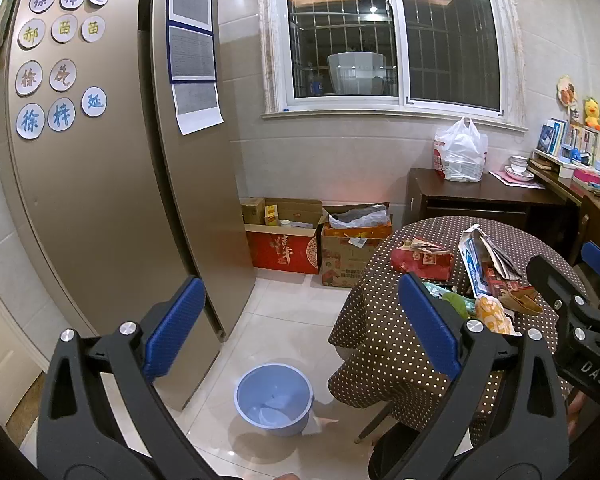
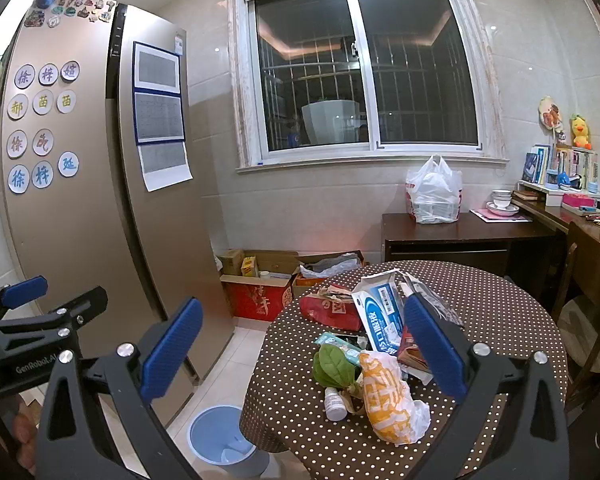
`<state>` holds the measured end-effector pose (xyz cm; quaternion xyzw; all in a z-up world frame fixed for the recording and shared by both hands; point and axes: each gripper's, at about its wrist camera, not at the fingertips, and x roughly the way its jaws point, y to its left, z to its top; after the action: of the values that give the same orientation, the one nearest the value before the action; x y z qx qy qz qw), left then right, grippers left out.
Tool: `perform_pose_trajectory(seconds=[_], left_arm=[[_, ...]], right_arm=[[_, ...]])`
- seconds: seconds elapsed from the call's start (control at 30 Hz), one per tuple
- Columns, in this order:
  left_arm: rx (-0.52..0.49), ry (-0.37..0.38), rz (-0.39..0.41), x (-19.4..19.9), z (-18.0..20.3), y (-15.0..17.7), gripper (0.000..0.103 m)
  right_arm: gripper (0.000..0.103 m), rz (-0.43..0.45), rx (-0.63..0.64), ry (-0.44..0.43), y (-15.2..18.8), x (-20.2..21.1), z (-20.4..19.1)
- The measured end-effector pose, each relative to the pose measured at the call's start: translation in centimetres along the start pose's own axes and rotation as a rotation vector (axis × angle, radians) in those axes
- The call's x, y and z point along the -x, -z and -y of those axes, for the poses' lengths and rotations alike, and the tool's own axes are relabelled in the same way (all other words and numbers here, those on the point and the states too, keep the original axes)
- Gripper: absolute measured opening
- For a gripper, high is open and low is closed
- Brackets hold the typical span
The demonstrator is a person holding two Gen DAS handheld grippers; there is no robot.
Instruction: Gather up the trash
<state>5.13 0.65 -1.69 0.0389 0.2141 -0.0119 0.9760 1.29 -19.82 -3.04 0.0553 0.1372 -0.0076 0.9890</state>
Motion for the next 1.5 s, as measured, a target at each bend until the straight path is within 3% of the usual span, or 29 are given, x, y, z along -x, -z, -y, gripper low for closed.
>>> perform_pose_trajectory(seconds=[0.9, 1.07, 1.5], left_arm=[[-0.013, 0.005, -0.012, -0.1, 0.8, 0.7, 0.095], [-0.017, 0.006, -0.024, -0.4, 1.0, 0.7, 0.095], [-0.042, 0.020, -0.098, -3.2, 2.4, 0.9, 0.095]], right_arm=[[0.099, -0.031, 0.025, 0.008, 0.5, -0.3, -0.7], [0.099, -0.034, -0.021, -0.006, 0.8, -0.6, -0.3], [0.099, -0.121, -0.041, 0.020, 1.5, -2.7, 2.4]])
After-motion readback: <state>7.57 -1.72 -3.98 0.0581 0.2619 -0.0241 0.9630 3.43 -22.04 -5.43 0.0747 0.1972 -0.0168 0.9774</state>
